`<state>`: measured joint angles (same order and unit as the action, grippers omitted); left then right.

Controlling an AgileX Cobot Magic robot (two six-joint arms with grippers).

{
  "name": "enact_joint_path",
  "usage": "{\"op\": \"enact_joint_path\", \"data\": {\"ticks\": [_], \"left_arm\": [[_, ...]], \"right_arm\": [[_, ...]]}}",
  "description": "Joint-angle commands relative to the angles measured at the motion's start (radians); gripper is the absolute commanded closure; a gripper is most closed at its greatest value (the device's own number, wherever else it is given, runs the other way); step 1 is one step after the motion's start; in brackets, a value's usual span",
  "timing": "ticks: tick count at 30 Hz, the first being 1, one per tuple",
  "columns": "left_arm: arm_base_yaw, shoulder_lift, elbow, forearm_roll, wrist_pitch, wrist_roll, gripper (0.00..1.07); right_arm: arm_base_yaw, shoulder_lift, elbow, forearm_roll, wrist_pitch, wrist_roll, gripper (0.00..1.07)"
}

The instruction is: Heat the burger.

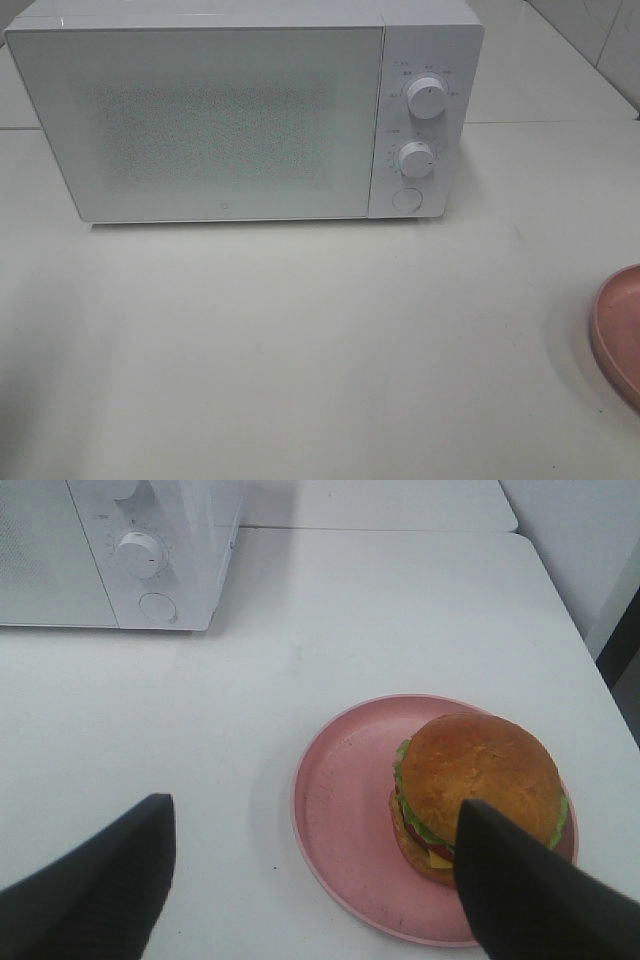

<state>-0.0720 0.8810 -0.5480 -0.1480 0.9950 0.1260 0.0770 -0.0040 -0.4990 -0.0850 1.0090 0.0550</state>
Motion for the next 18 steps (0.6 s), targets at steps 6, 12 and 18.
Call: {"op": "enact_joint_path", "data": {"ticks": [6, 12, 18], "left_arm": [[0.002, -0.259, 0.021, 0.008, -0.001, 0.007, 0.04], [0.002, -0.399, 0.048, 0.007, 0.045, 0.002, 0.04], [0.002, -0.533, 0.048, -0.017, 0.043, -0.001, 0.04]], "right_arm": [[-0.007, -0.025, 0.002, 0.006, -0.008, -0.008, 0.31], [-0.007, -0.025, 0.002, 0.006, -0.008, -0.008, 0.31], [-0.007, -0.025, 0.002, 0.006, -0.008, -0.008, 0.31]]}}
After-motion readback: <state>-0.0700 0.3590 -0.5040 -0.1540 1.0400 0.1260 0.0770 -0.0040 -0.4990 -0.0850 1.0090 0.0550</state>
